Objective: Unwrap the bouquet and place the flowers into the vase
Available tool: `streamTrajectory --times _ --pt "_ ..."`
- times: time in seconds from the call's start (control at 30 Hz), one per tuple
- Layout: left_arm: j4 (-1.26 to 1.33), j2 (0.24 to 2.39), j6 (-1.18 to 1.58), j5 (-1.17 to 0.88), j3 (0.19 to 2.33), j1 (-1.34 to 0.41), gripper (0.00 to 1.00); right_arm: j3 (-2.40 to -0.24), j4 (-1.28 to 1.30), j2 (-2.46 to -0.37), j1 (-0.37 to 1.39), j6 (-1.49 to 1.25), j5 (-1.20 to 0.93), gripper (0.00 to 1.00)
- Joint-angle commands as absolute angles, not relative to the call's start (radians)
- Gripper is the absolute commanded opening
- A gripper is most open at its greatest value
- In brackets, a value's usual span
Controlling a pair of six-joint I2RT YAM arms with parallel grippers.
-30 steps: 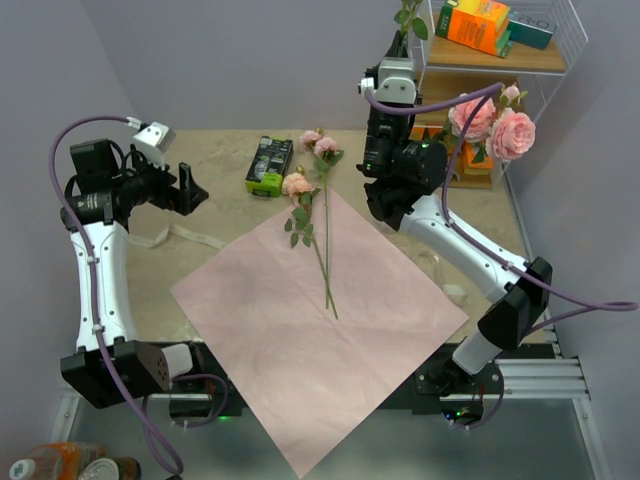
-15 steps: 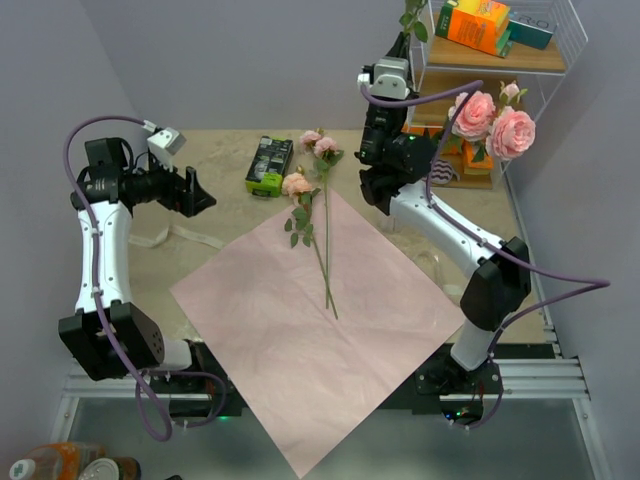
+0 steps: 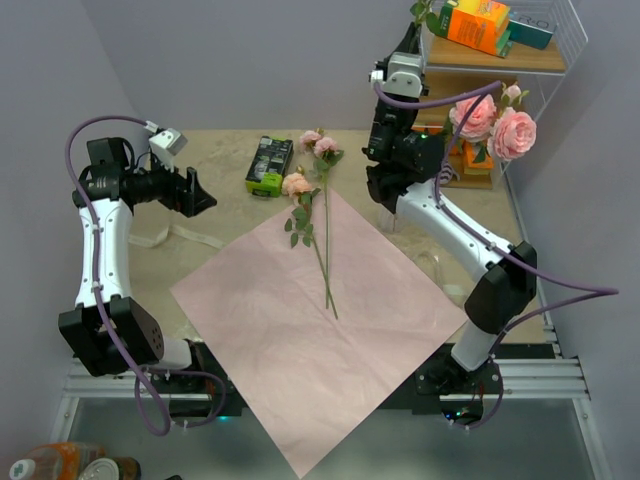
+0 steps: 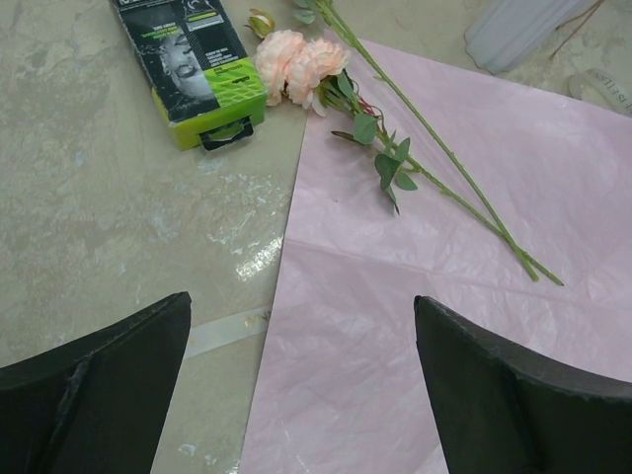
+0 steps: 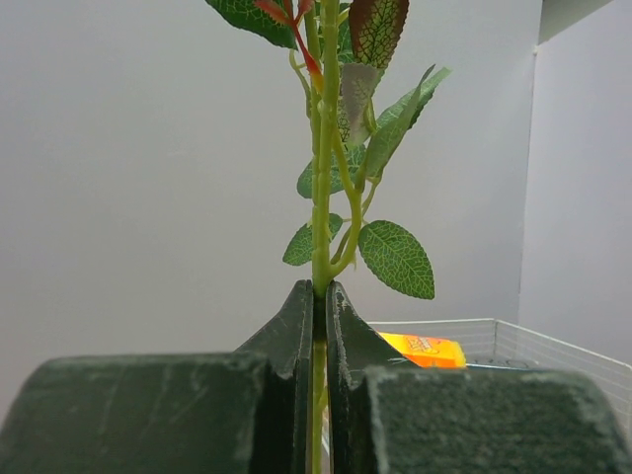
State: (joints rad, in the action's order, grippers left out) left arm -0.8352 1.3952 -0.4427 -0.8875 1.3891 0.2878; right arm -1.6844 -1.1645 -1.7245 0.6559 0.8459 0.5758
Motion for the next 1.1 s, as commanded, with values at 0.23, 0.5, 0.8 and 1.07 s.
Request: streamTrajectory --times 0.23,0.5,0.8,1.07 --pt "-0.821 1.394 -0.465 -0.928 1.382 0.296 0.99 -1.660 -1.175 -1.644 0.650 0.851 0.561 0.00" --pt "-0.834 1.387 -0.477 -0.942 1.374 0.296 0.99 -1.450 -1.298 -1.628 0.646 0.836 0.650 0.00" --pt "-0.853 1.362 -0.492 -0.925 1.384 0.296 0.99 -1.407 -1.229 -1.643 0.637 0.747 0.768 0.00" --pt "-0.888 1.345 -0.491 -0.936 1.419 0.298 0.99 -1.266 -0.970 -1.542 0.635 0.481 0.900 0.17"
